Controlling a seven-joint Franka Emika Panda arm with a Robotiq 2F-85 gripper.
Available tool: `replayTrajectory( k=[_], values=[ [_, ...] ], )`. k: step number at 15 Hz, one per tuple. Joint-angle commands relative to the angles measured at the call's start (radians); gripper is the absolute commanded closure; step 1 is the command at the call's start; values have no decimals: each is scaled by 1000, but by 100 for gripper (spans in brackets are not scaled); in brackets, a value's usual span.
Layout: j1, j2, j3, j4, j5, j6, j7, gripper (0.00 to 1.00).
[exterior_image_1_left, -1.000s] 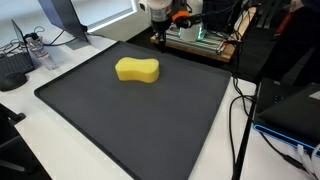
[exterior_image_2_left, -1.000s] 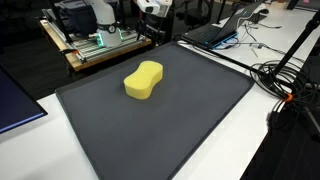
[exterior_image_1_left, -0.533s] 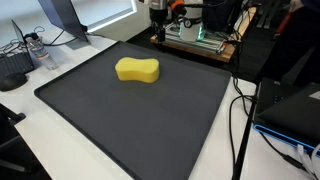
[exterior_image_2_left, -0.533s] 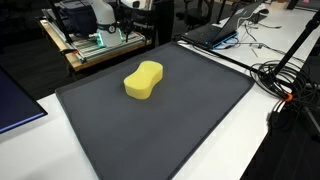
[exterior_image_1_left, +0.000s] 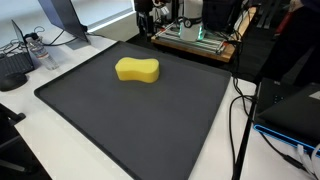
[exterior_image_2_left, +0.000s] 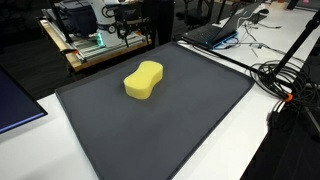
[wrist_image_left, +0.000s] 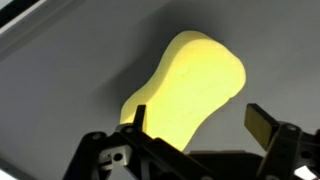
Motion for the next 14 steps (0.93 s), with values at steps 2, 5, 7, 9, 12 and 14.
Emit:
replayTrajectory(
  k=[2,5,7,9,12,14],
  values=[
    [214,-44,-245,3,354,-50,-354,0],
    [157,-17,-227,34,568,-198,-509,0],
    [105,9,-217,58,650,-317,-536,0],
    [31,39,-184,83,705,-418,-504,0],
    [-70,82,-136,121,763,-482,-448,0],
    [-122,113,-104,148,787,-478,-400,0]
  ],
)
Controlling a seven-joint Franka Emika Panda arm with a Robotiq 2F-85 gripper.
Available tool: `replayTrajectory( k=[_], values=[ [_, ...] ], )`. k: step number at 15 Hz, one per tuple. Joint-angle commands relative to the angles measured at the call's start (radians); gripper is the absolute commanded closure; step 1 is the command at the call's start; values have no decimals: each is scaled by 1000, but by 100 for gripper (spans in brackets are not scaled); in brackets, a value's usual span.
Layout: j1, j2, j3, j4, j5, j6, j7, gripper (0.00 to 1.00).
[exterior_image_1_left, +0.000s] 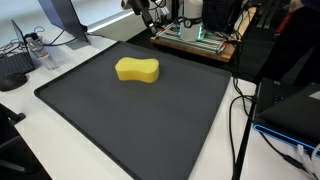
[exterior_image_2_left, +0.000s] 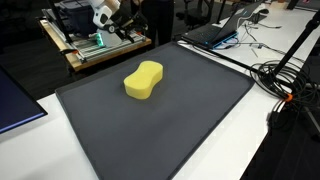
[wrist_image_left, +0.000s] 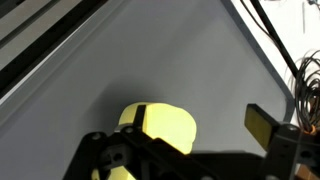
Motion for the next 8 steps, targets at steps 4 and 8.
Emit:
replayTrajectory(
  k=[4,8],
  values=[
    [-143,137,105,121,75,22,180,0],
    [-181,199,147,160,-25,155,355,0]
  ],
)
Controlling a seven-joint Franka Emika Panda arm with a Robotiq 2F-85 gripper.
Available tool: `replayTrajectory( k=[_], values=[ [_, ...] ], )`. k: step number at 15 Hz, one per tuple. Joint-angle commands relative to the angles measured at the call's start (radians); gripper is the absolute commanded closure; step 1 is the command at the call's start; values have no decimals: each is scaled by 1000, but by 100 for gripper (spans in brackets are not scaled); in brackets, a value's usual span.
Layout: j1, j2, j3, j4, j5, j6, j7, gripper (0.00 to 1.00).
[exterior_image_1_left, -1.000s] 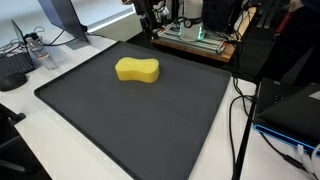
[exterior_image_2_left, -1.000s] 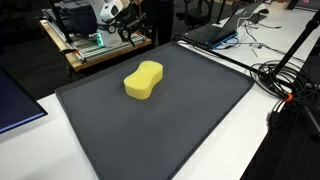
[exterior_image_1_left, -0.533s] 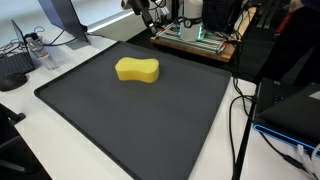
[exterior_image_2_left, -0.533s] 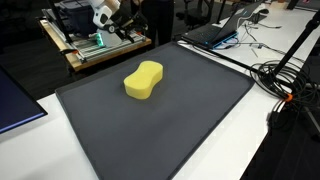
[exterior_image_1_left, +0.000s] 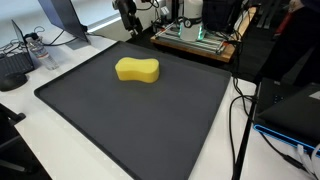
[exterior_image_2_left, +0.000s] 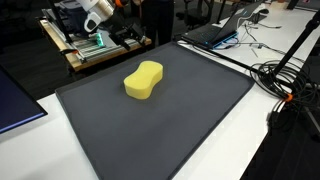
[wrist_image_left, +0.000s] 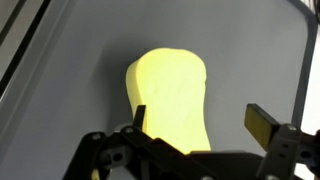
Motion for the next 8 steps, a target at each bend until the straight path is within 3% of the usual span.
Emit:
replayTrajectory(
  k=[1,8],
  values=[
    [-42,67,45,41,-98,99,152,0],
    [-88,98,29,79,-306,113,197,0]
  ],
)
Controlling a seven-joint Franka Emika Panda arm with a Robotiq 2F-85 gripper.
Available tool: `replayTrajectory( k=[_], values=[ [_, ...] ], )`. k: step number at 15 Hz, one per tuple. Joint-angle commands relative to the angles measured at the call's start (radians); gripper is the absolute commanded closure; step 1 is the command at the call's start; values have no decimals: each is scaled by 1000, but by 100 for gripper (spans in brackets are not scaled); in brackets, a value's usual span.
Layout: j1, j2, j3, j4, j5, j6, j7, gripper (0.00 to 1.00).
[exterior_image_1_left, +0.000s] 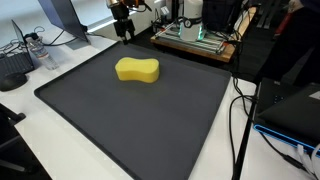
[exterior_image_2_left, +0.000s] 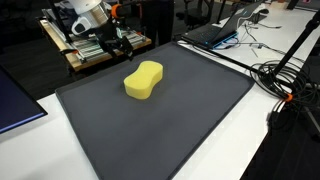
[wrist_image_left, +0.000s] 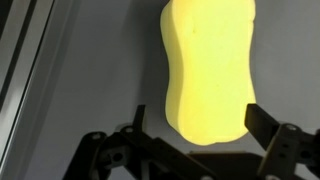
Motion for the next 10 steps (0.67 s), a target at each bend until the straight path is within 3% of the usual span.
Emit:
replayTrajectory(
  k=[1,10],
  values=[
    [-30,15,4,45,-73,-14,8,0],
    [-16,76,26,190,-244,-29,95,0]
  ],
)
